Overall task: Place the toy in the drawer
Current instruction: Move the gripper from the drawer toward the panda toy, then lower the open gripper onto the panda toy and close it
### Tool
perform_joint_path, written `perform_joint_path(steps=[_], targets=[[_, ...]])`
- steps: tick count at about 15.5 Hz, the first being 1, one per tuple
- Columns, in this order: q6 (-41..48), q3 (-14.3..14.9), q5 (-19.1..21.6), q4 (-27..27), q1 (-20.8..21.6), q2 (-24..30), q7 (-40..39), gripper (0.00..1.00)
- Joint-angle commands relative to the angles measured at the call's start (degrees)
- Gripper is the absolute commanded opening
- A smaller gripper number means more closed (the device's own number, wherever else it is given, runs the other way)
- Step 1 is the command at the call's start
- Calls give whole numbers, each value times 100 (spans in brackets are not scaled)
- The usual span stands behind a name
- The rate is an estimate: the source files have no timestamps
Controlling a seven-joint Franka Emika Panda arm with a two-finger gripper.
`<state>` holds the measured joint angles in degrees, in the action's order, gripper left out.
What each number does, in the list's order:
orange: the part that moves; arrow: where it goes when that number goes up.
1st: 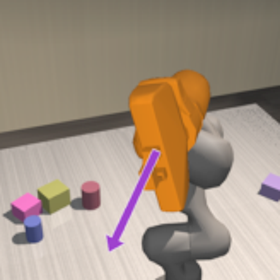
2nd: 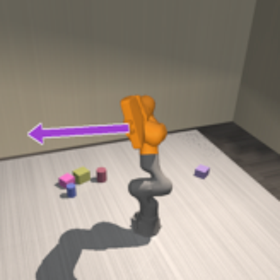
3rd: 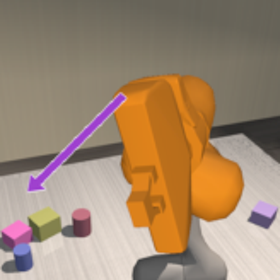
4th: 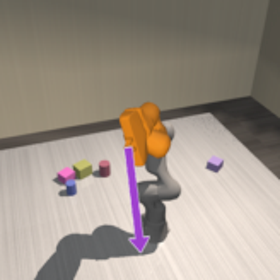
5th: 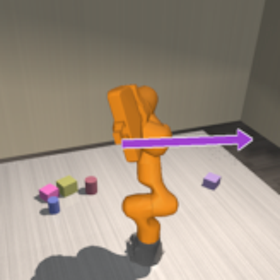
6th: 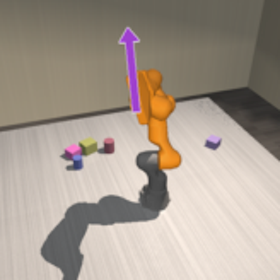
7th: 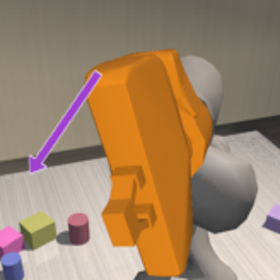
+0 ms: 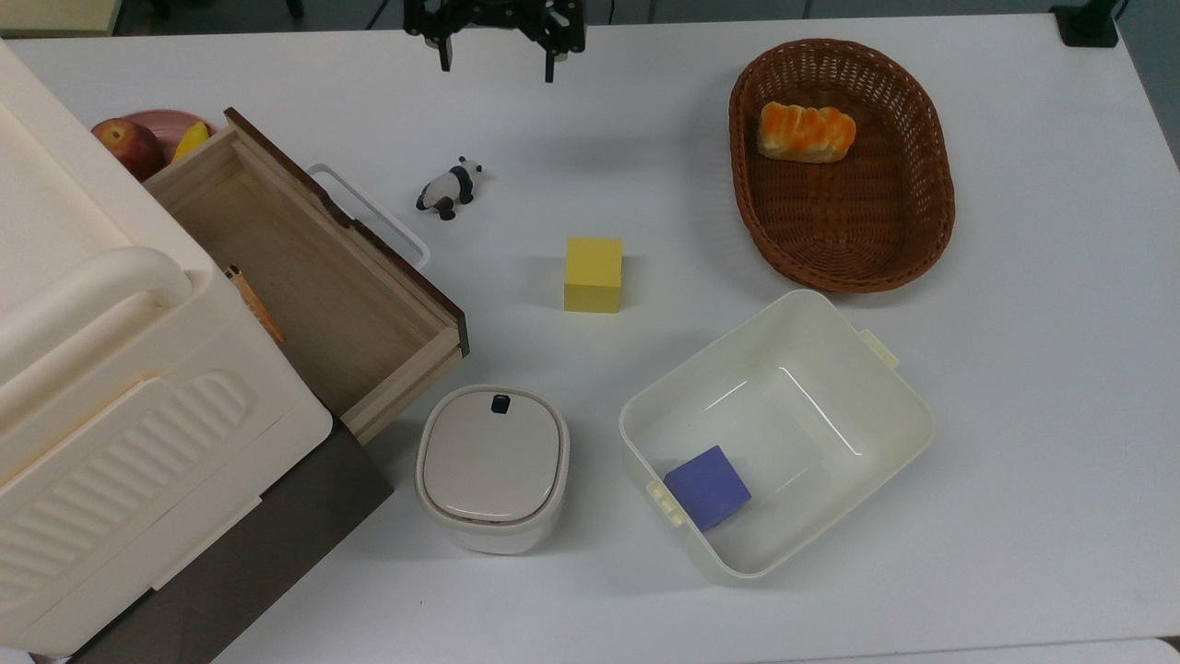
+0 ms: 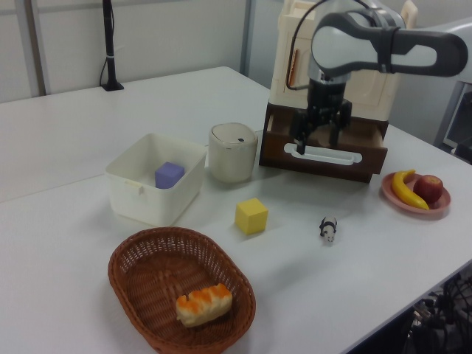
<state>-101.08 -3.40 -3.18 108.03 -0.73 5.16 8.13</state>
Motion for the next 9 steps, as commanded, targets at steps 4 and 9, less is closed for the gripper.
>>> perform_joint_path(steps=[4, 9], targets=[[-753, 498, 28, 1157, 152, 442, 1573, 98], [-1668, 569, 28, 1949, 143, 329, 2622, 98]])
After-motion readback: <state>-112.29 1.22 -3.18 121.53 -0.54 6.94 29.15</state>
